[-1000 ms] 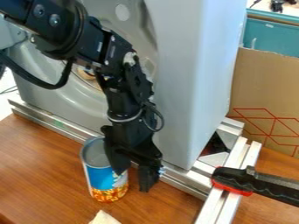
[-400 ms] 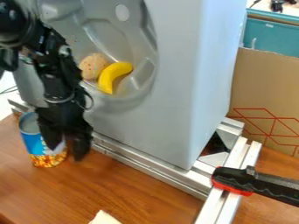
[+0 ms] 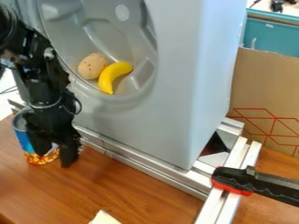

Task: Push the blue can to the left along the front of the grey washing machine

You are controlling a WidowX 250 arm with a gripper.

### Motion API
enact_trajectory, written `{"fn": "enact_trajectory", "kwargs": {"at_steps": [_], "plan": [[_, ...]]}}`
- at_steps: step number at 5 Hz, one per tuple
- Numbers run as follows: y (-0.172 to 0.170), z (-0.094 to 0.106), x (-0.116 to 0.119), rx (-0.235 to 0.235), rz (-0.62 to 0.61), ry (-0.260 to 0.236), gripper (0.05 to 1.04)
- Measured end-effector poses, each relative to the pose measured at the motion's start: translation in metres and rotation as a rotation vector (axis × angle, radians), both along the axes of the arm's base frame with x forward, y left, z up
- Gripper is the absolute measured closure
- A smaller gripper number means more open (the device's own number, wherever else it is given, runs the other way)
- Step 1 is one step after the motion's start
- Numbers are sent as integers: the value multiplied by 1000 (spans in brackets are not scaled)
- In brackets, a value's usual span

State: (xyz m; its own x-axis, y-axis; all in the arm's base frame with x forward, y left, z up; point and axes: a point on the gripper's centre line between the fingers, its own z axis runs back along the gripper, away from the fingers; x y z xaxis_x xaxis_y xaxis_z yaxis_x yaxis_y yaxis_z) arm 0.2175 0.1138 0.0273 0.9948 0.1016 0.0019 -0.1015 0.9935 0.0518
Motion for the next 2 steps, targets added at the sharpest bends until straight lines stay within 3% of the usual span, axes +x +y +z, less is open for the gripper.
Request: {"fn": "enact_trajectory", "kwargs": {"at_steps": [2], "plan": [[-24,23,-40,12,-32,-4,83]]}}
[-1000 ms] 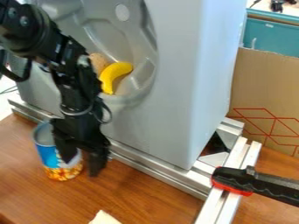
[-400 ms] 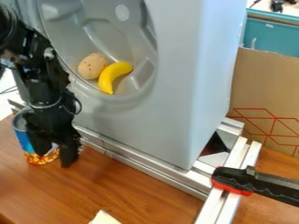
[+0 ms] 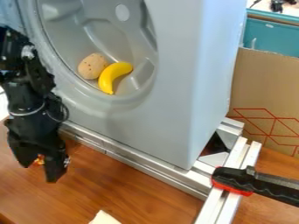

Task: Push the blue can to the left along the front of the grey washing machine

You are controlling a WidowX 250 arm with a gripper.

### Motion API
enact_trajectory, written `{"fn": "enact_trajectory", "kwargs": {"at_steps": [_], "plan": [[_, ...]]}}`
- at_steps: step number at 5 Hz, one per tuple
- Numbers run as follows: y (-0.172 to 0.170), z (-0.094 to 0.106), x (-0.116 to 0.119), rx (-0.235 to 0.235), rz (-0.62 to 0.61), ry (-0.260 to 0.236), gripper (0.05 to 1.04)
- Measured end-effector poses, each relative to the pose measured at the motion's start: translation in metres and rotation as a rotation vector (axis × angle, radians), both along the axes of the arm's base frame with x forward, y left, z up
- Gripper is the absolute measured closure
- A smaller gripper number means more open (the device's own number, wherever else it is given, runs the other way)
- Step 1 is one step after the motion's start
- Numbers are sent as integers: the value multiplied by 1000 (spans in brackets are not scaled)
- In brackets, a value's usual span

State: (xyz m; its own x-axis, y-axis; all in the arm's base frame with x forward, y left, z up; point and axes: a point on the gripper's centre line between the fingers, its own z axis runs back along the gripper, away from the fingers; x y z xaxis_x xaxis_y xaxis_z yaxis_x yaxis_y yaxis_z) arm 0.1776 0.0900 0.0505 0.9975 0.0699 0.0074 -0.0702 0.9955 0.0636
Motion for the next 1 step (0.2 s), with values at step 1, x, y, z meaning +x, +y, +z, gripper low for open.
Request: {"fn": "enact_trajectory", "kwargs": {"at_steps": [1], "plan": [[-9,4,-26,2,-12,52,83]]}}
